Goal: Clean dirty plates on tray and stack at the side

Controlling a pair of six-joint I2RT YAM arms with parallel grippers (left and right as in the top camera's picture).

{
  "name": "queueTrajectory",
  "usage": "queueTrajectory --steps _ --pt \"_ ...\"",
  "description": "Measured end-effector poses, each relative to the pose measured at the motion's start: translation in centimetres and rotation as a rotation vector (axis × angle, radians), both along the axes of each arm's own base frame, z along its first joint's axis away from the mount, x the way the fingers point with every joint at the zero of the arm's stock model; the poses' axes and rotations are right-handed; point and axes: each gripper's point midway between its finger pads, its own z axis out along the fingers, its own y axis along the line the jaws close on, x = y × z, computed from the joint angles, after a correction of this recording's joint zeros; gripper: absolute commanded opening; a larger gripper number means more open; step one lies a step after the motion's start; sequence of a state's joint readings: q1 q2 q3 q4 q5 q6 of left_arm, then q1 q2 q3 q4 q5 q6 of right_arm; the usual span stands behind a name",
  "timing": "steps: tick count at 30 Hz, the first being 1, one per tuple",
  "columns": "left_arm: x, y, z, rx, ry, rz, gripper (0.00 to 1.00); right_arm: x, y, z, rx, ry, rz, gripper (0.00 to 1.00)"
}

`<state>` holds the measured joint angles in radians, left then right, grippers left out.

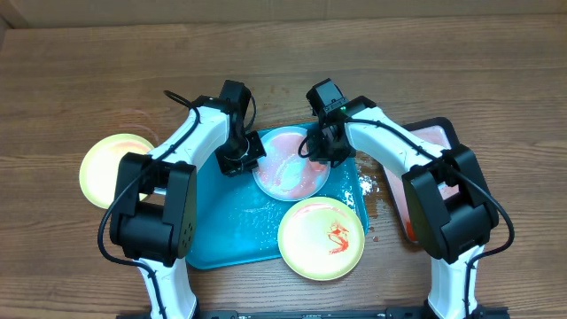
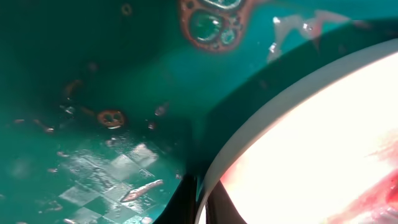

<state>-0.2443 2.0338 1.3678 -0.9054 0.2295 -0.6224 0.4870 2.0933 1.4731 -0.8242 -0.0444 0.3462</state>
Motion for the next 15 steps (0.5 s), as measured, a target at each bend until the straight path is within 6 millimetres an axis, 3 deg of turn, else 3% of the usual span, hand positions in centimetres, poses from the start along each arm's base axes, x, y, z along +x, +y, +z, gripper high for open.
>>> queueTrajectory --steps 7,15 --pt "0.0 -0.7 0.0 -0.017 -0.005 -0.011 0.04 -0.6 -0.7 0.1 -0.043 0.025 0.025 0.04" --pt "0.1 -0.7 0.0 -0.017 -0.007 -0.011 0.04 -1.9 0.6 0.1 0.089 0.104 0.152 0.04"
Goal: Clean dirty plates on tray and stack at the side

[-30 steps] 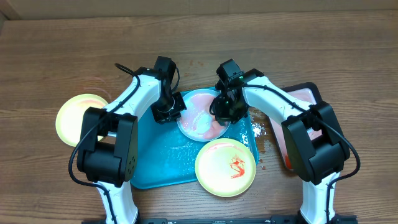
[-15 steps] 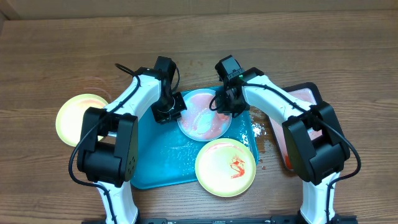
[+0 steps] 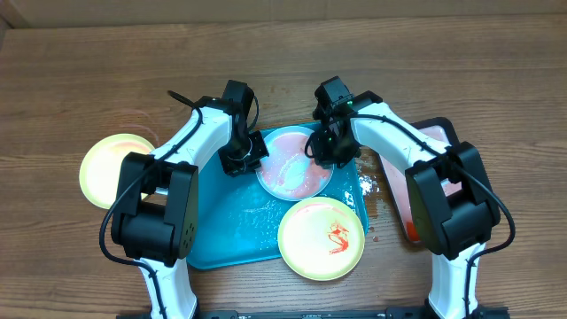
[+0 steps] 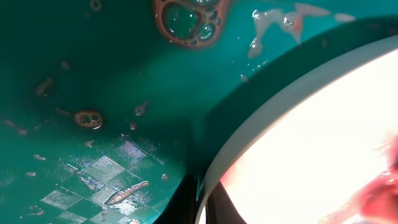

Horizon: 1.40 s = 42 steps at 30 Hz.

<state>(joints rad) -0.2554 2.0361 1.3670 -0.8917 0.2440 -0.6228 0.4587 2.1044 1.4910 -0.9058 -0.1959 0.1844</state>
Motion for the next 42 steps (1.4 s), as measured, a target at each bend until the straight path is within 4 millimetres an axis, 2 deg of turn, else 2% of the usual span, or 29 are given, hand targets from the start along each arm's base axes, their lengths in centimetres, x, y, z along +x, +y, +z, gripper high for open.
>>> queueTrajectory --steps 8,11,16,21,28,32,33,37,42 --pt "0.0 0.0 0.0 0.000 0.000 0.000 0.04 -4.3 5.7 0.1 0.108 0.069 0.157 0.04" --pt "0.0 0.0 0.0 0.000 0.000 0.000 0.05 -5.3 7.6 0.1 0.137 0.079 0.164 0.04" --pt "0.0 0.0 0.0 0.001 0.000 0.000 0.04 -4.8 9.1 0.1 0.191 0.081 0.073 0.04" --pt "0.0 0.0 0.0 0.001 0.000 0.000 0.05 -2.4 10.1 0.2 0.233 0.021 -0.041 0.04" --pt "0.0 0.0 0.0 0.001 0.000 0.000 0.05 0.3 9.0 0.0 0.207 -0.028 -0.210 0.04" --pt "0.0 0.0 0.0 0.001 0.000 0.000 0.05 1.5 7.2 -0.2 0.145 -0.064 -0.270 0.04" --pt "0.0 0.0 0.0 0.001 0.000 0.000 0.04 2.1 6.2 -0.2 0.116 -0.079 -0.281 0.04" --pt "0.0 0.0 0.0 0.001 0.000 0.000 0.04 2.5 3.7 -0.1 0.042 -0.078 -0.268 0.04" --pt "0.0 0.0 0.0 0.001 0.000 0.000 0.04 2.3 2.5 0.3 -0.019 -0.103 -0.140 0.04"
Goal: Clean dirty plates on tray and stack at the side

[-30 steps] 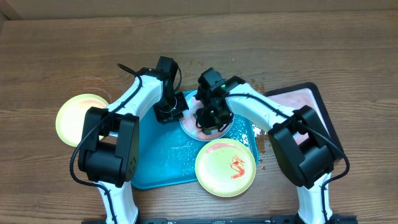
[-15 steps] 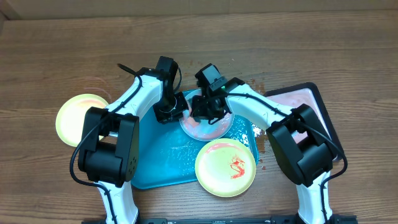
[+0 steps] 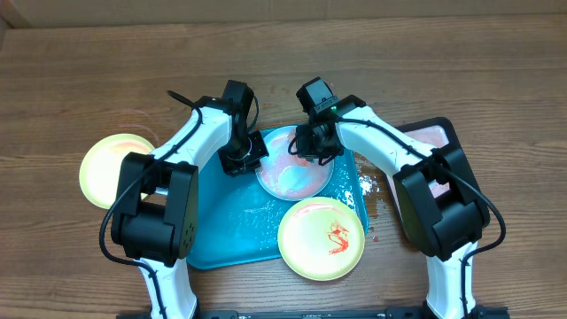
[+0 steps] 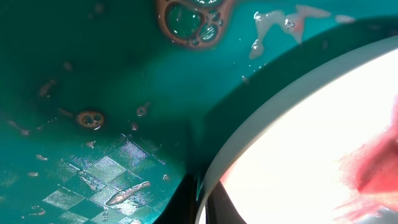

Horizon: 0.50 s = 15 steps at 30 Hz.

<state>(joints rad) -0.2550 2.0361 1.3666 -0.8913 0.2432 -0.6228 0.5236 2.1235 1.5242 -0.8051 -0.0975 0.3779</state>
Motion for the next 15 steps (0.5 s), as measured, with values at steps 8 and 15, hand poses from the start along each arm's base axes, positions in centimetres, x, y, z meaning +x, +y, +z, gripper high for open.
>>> queueTrajectory --steps 8,15 --pt "0.0 0.0 0.0 0.000 -0.001 0.000 0.04 -0.1 0.5 5.7 -0.029 -0.153 0.132 0.04" --pt "0.0 0.0 0.1 0.000 0.000 -0.001 0.04 -1.0 -2.3 18.7 -0.007 -0.387 0.089 0.04"
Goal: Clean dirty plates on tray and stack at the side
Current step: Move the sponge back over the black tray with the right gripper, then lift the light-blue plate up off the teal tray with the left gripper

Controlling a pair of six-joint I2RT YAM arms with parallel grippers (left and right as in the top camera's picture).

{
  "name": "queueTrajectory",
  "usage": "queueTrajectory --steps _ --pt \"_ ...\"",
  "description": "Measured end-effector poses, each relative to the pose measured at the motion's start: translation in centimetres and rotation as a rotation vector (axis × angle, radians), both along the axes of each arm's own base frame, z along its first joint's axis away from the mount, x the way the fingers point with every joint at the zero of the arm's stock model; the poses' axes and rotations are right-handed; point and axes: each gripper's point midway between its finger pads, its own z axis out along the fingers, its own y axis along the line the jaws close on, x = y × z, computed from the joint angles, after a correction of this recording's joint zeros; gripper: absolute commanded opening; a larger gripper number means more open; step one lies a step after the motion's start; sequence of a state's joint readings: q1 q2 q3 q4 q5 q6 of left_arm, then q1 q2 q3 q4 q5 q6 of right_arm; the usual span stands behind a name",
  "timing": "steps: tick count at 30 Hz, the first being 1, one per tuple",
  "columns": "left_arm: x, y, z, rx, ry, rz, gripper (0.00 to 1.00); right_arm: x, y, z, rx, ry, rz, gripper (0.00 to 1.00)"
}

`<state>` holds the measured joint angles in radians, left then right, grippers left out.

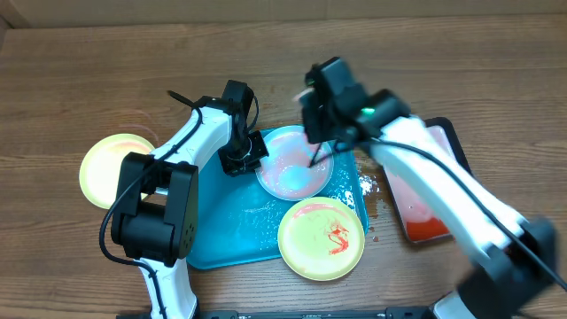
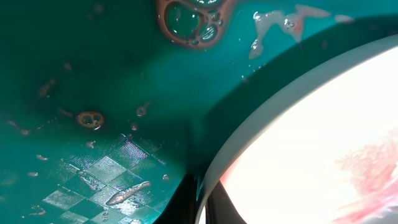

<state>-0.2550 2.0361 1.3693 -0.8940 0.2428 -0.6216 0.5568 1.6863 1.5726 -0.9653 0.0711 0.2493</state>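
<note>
A pink plate (image 1: 291, 175) lies at the far end of the teal tray (image 1: 226, 221). My left gripper (image 1: 242, 160) is shut on its left rim; in the left wrist view the white rim (image 2: 249, 140) runs down between the two dark jaws, and a faint red smear (image 2: 373, 168) shows on the plate. My right gripper (image 1: 316, 152) is blurred and hangs over the plate's far right part, and I cannot tell how its jaws stand. A yellow plate with a red smear (image 1: 321, 237) sits on the tray's near right corner. Another yellow plate (image 1: 115, 170) rests on the table to the left.
A black tray with a red and pink patch (image 1: 423, 199) lies to the right of the teal tray. Drops and sauce rings (image 2: 189, 18) wet the teal tray's floor. Small spills dot the table by the tray's right edge (image 1: 372, 190).
My right arm now looks larger and blurred, its elbow swung out to the right, and its gripper sits over the plate's right side instead of its far left. The left gripper has not moved.
Throughout, my left gripper stayed clamped on the pink plate's left rim. My right gripper was at the plate's right rim, then slightly further right, then at its far left part, and is now back over the right side. The red smear on the plate changed shape and faded.
</note>
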Motion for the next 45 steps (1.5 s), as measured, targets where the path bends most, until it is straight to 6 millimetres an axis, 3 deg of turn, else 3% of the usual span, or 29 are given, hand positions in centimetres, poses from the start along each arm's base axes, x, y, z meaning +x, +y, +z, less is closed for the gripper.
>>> queueTrajectory --steps 3,9,16,22,31,45 --pt "0.1 0.3 0.3 0.018 -0.001 -0.008 0.05 -1.4 -3.5 2.3 -0.027 0.001 -0.086 0.04" --pt "0.9 2.5 2.4 0.155 -0.029 -0.030 0.05 -2.5 -10.1 1.2 -0.101 0.115 -0.275 0.04" --pt "3.8 3.5 10.9 0.275 -0.278 -0.069 0.04 -2.0 -16.7 0.8 -0.111 0.168 -0.473 0.04" --pt "2.5 2.8 16.6 0.379 -0.431 -0.159 0.05 -2.8 -21.1 0.3 -0.113 0.224 -0.602 0.04" --pt "-0.9 3.0 19.5 0.656 -0.469 -0.312 0.05 -3.7 -21.9 -0.4 -0.106 0.286 -0.627 0.04" --pt "-2.1 3.4 22.1 0.916 -0.546 -0.371 0.05 -4.1 -22.0 -3.7 -0.156 0.425 -0.624 0.04"
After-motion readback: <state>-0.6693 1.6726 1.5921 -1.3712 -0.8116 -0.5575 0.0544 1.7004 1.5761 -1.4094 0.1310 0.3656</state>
